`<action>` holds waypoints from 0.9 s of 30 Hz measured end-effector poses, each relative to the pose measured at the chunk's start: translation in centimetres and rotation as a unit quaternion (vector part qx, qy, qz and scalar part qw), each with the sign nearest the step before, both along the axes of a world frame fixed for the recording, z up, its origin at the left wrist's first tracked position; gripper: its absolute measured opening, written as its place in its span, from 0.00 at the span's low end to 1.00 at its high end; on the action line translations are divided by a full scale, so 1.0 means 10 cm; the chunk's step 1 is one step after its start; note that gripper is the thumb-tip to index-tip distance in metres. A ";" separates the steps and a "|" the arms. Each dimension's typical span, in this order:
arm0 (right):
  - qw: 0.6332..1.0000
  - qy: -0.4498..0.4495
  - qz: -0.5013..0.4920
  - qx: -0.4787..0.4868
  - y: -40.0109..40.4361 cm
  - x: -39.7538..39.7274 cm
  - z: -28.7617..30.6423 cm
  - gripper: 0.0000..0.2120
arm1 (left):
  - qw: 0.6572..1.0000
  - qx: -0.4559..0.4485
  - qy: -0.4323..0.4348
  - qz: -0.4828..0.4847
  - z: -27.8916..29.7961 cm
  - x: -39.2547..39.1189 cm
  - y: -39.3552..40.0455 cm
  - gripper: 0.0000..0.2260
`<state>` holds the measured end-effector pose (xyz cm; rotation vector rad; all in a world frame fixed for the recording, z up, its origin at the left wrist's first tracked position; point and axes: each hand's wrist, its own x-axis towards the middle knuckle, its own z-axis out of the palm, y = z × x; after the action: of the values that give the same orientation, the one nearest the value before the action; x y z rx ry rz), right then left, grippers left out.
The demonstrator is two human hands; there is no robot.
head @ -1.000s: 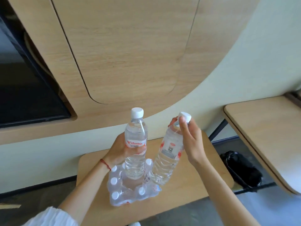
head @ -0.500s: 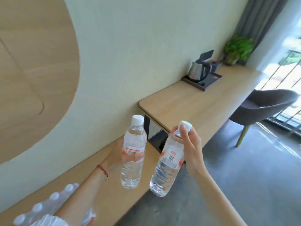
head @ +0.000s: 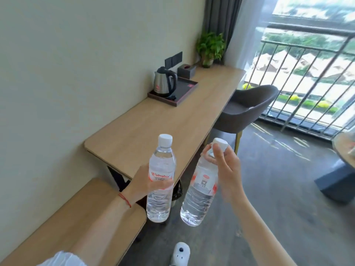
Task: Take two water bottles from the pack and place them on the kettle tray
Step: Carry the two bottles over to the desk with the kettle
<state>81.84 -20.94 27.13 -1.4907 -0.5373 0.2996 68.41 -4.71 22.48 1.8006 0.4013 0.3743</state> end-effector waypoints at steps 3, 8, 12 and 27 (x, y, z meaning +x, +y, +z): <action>0.999 -0.027 -0.023 -0.017 0.01 0.54 -0.02 0.09 | 1.000 0.003 0.009 -0.022 -0.08 0.61 0.10 0.17; 0.995 -0.055 -0.068 -0.038 0.01 1.44 0.07 0.12 | 0.999 -0.010 0.005 -0.050 -0.02 1.67 0.17 0.14; 0.993 -0.064 -0.094 -0.044 -0.08 2.16 0.15 0.15 | 0.998 -0.007 -0.001 -0.062 0.05 2.47 0.11 0.16; 0.994 -0.104 -0.021 -0.037 -0.34 5.00 0.11 0.20 | 0.999 0.023 0.006 0.046 -0.09 4.86 -0.46 0.22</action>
<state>131.86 -24.39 28.23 -1.6125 -0.6661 0.1327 117.01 -9.28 21.58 1.8341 0.4878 0.4408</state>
